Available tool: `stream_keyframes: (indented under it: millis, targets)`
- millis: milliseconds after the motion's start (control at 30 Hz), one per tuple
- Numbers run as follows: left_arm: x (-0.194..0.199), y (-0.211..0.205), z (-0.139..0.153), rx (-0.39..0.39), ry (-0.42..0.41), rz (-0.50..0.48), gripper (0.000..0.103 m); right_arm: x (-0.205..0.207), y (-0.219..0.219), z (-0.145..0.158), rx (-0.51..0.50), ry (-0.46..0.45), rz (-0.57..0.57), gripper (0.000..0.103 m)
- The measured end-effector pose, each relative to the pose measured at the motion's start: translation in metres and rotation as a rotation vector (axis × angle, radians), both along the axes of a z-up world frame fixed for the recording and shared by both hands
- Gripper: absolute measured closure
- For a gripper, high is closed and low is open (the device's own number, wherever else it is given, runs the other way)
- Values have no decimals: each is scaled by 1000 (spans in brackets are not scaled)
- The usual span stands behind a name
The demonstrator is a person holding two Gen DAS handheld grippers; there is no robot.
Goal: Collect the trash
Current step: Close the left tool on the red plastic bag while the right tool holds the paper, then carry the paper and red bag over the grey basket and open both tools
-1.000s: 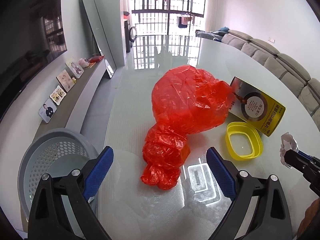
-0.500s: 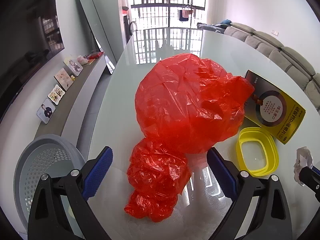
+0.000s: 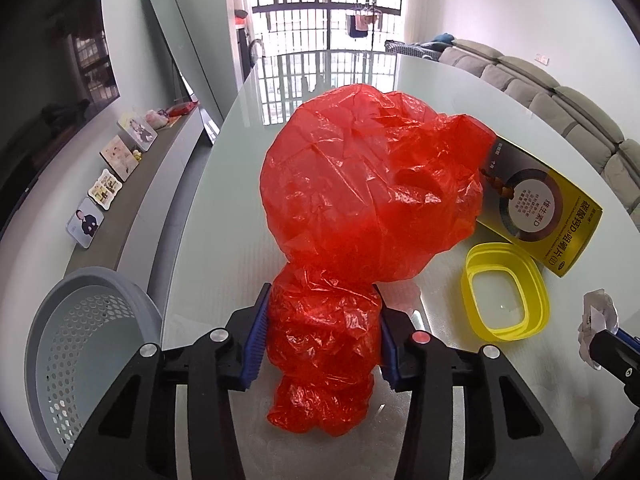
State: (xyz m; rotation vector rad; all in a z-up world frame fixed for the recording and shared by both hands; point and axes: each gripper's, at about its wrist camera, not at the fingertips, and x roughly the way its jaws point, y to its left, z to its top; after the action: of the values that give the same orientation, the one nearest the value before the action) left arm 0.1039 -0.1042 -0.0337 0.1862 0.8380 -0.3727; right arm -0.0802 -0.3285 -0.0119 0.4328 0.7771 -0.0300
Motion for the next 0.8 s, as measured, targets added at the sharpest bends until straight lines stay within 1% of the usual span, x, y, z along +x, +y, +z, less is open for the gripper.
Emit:
stream_keyframes:
  millis: [167,433,800]
  targets:
    - [-13,3,12,-2,-33,-4,58,-4,2,4,-3,-14,-1,76]
    - [-34,13,26,-16,-60,1,58,-13,11,8,-5,-33,17,76]
    - [-57,42,34,-23,-80,30,58,-13,34,21,-20,-57,68,76]
